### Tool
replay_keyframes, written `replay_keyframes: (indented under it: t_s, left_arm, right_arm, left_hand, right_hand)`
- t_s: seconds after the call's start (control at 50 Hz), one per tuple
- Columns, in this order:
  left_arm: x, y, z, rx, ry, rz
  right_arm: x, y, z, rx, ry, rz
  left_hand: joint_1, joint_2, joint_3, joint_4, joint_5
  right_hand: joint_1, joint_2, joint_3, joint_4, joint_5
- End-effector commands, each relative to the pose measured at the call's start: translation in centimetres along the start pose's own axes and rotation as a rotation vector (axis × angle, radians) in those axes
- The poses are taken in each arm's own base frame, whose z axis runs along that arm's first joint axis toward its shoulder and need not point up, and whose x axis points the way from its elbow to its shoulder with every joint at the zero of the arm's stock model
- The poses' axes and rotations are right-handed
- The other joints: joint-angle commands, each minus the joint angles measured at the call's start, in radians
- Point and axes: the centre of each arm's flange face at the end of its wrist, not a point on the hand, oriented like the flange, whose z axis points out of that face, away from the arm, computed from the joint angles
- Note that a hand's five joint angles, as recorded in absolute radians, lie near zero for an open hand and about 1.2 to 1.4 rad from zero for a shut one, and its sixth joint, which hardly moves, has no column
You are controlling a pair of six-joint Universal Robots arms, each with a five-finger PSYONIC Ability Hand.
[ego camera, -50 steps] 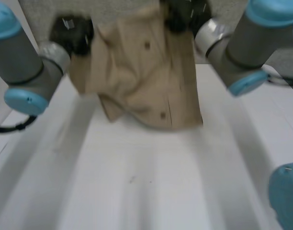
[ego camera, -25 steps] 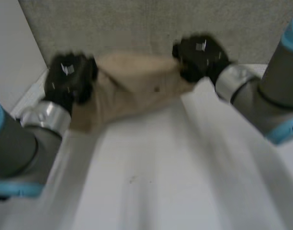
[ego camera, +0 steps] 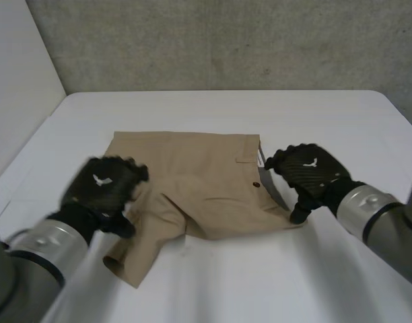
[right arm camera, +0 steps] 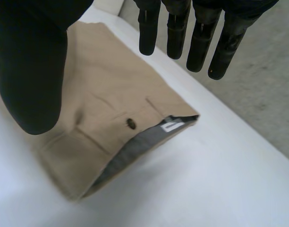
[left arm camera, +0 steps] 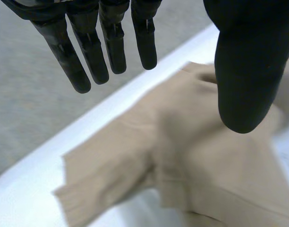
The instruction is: Fold the shorts.
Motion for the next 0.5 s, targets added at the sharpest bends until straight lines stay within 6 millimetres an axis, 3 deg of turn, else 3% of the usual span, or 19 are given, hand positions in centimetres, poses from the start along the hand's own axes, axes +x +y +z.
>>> replay_keyframes:
  t_s: [0.02,0.1,0.32,0.5]
  left_arm:
    - [-4.3,-1.2,0.9,0.049,-0.128,-0.134]
    - [-4.3,-0.3,0.7,-0.011,-0.094,-0.248]
    - [-3.7,3.2,2.1,-0.208,-0.072,-0.478]
    - [-3.6,5.4,5.3,-0.288,-0.062,-0.495]
  right_arm:
    - [0.8,-1.4,-1.4,0.049,0.050,-0.020]
    - [0.5,-2.1,-2.3,0.066,0.055,-0.025]
    - [-1.3,0.6,-3.0,-0.012,0.011,0.006]
    - [-1.9,4.3,-0.9,-0.052,0.013,0.026]
  left_hand:
    - [0.020,0.023,0.023,0.035,0.039]
    - [0.038,0.041,0.040,0.052,0.056]
    - [0.052,0.055,0.055,0.067,0.071]
    - [0.088,0.090,0.090,0.102,0.106]
  right_hand:
    - [0.034,-0.016,0.004,0.004,0.005]
    - [0.046,-0.005,0.016,0.015,0.017]
    - [0.073,0.022,0.043,0.042,0.044]
    - [0.125,0.075,0.095,0.095,0.096]
